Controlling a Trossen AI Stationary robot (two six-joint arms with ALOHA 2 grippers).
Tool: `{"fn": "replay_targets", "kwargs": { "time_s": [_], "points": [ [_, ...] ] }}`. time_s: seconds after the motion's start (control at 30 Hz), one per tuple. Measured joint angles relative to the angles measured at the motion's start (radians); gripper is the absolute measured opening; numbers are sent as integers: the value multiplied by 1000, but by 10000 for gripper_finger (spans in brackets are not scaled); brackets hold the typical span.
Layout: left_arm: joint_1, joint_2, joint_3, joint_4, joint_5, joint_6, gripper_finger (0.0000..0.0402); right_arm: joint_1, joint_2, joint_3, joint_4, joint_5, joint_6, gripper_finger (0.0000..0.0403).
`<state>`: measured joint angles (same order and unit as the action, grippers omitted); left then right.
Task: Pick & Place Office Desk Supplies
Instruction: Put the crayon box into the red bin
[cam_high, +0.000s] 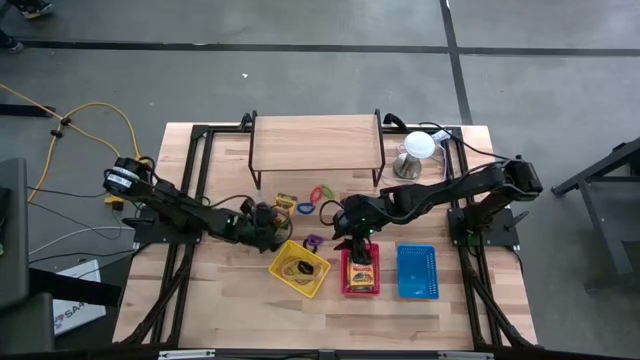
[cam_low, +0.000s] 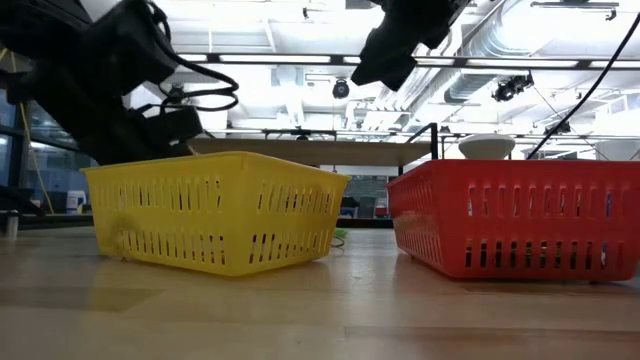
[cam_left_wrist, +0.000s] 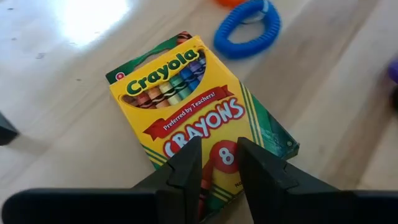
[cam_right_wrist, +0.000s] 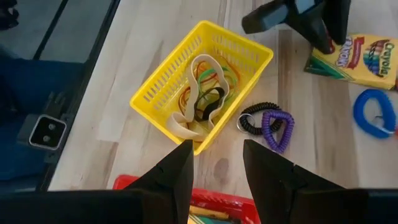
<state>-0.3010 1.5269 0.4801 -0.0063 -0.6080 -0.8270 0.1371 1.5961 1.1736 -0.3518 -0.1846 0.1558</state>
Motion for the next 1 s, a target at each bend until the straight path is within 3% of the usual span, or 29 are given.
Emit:
{"fn": "replay_targets", "kwargs": {
  "time_s": [0.53,1.0],
  "points": [
    [-45,2,-2,17,3,73,99,-90,203,0,263,-83,290,128],
    [16,3,-2,184,115,299,99,-130,207,0,276,-108,339,128]
  ]
}}
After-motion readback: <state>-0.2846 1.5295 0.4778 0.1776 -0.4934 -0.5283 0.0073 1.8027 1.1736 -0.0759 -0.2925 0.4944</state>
